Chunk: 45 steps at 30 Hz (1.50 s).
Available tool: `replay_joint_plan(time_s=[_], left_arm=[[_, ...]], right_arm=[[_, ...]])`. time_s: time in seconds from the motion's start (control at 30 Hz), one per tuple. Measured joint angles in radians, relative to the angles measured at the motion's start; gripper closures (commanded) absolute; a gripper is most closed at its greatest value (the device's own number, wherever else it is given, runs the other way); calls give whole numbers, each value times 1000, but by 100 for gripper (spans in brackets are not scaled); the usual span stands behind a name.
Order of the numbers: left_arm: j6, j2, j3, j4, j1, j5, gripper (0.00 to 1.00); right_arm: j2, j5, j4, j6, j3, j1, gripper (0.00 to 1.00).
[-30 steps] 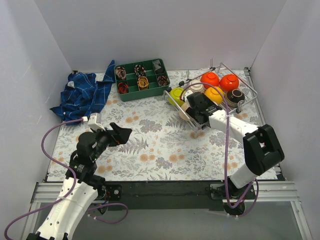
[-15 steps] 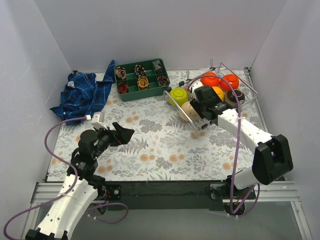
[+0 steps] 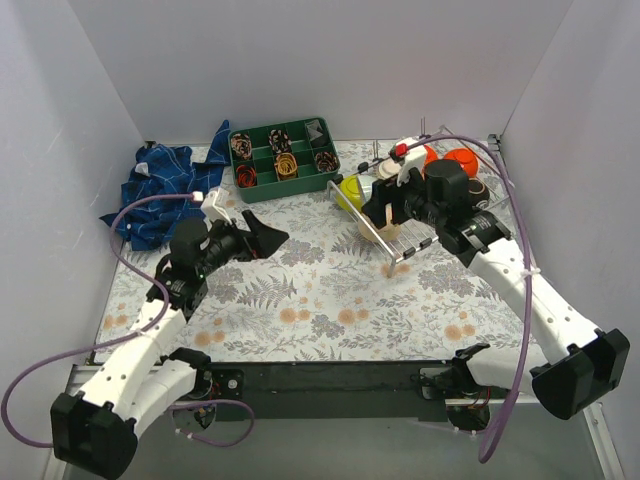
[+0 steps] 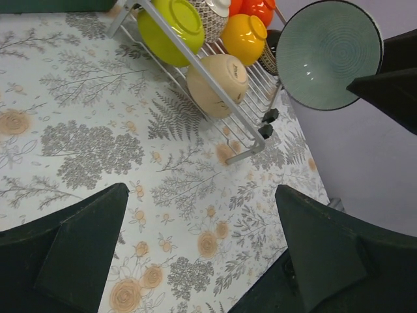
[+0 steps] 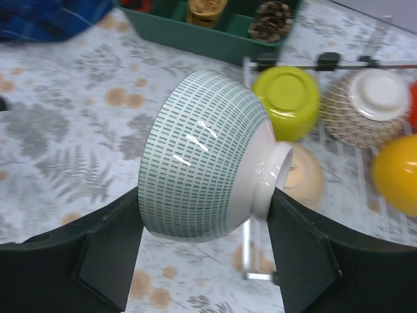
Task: Unload the bowls from the dish rack
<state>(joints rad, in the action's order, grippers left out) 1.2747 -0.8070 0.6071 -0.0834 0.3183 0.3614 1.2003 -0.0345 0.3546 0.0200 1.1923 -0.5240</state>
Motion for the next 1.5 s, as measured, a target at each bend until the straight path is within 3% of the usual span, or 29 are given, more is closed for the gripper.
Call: replay_joint_plan(time_s=[0.3, 0.5, 0.67, 0.77, 0.8, 0.87, 0.9, 1.0, 1.03, 1.1, 1.13, 1.23, 1.37, 1.5], left_arm=[[79, -183, 106, 144, 65, 55, 2], [137, -233, 108, 208, 130, 39, 4], [176, -290, 108, 243, 183, -6, 16], [190, -325, 108, 249, 211, -33, 33], [192, -335, 108, 250, 220, -41, 45], [201, -341, 108, 250, 230, -58, 59], [204, -342, 108, 252, 234, -65, 73], [214, -341, 105, 280, 241, -75, 92], [216, -339, 103, 287, 245, -76, 100], [205, -335, 93, 298, 248, -75, 100], [197, -330, 85, 300, 250, -74, 100], [180, -313, 71, 292, 256, -80, 100], [137, -274, 69, 232, 270, -117, 100], [92, -236, 78, 85, 230, -266, 100]], right_arm=[[-59, -398, -369, 398, -277, -1, 88], [-59, -518, -558, 596, -369, -1, 88], [-59, -573, -706, 713, -410, -1, 88], [-59, -591, -757, 755, -425, -2, 88], [-59, -597, -777, 769, -432, -2, 88], [-59, -603, -800, 790, -443, -2, 87], [-59, -605, -813, 798, -451, -2, 87], [-59, -607, -836, 819, -474, -3, 85], [-59, -607, -840, 824, -481, -3, 78], [-59, -604, -853, 841, -493, -3, 66], [-59, -600, -858, 853, -496, -2, 51], [-65, -598, -875, 864, -518, -2, 27], [-89, -590, -854, 835, -534, -11, 13], [-136, -524, -671, 700, -512, -2, 7]])
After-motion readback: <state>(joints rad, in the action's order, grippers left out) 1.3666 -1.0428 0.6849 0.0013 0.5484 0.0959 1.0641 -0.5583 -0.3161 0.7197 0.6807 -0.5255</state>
